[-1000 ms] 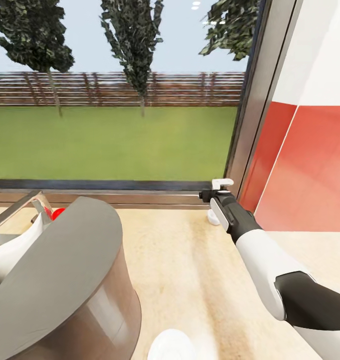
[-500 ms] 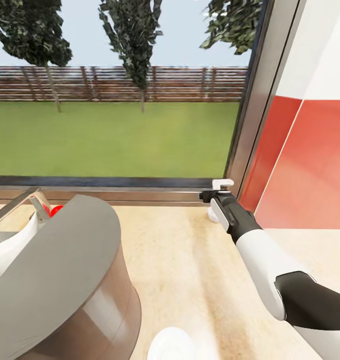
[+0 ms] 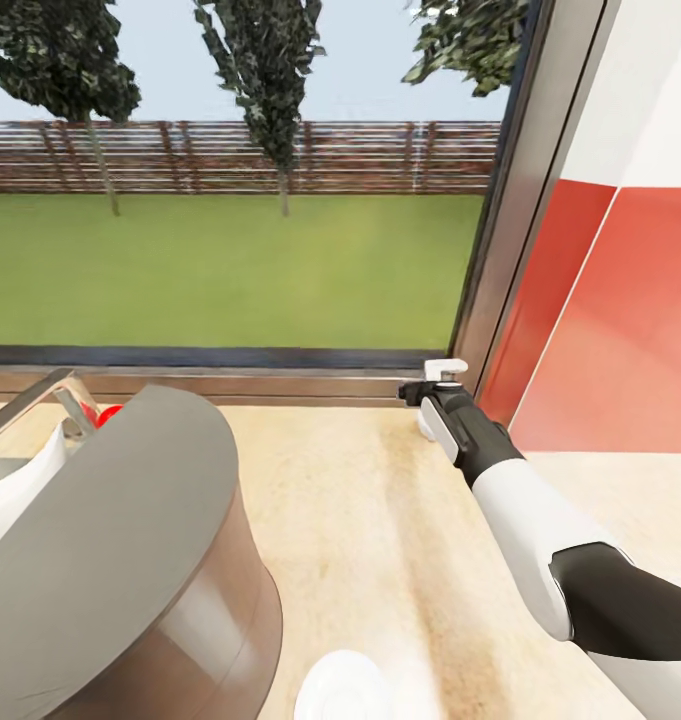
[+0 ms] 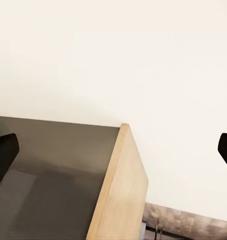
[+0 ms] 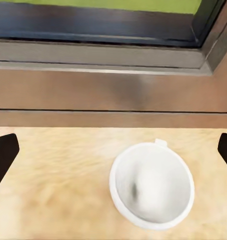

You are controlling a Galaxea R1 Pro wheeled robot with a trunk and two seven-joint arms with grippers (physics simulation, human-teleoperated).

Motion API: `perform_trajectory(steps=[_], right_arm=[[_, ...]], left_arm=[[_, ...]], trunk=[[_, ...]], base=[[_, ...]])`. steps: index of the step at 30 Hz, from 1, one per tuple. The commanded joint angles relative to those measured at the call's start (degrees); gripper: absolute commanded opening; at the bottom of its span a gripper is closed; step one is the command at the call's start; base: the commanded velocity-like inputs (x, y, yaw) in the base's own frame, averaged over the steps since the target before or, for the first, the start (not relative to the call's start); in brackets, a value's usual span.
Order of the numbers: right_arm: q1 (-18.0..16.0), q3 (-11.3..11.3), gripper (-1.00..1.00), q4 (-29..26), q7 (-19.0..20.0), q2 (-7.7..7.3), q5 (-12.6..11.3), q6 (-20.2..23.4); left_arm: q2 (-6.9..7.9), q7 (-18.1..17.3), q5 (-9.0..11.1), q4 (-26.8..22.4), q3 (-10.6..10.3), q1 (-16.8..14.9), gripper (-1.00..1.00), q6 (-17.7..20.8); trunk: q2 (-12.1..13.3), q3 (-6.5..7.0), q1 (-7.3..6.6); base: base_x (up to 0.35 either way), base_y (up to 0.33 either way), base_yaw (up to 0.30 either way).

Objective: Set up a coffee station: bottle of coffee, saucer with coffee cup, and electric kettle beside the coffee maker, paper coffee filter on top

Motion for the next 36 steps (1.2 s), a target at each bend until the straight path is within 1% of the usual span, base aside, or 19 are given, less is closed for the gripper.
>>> perform_trajectory(steps=[1, 7, 36], right_arm=[[-0.06, 0.29, 1.00, 0.31, -0.48, -0.04, -0.69, 0.20], [-0.03, 0.29, 1.00, 3.33, -0.41, -0.10, -0.95, 0.20], [-0.03, 0.29, 1.00, 4.49, 0.56, -0.13, -0.97, 0.03]], left_arm=[[-0.01, 0.13, -0.61, -0.04, 0.48, 0.02, 1.00, 0.17], [-0.01, 0.13, -0.61, -0.04, 0.47, 0.16, 1.00, 0.16], [-0.01, 0.13, -0.61, -0.01, 0.47, 0.17, 1.00, 0.13]], trunk=[[-0.11, -0.19, 0.03], [-0.11, -0.74, 0.03], [-0.11, -3.40, 0.03]], base=[[0.000, 0.000, 0.000], [0.000, 0.000, 0.000], [0.000, 0.000, 0.000]])
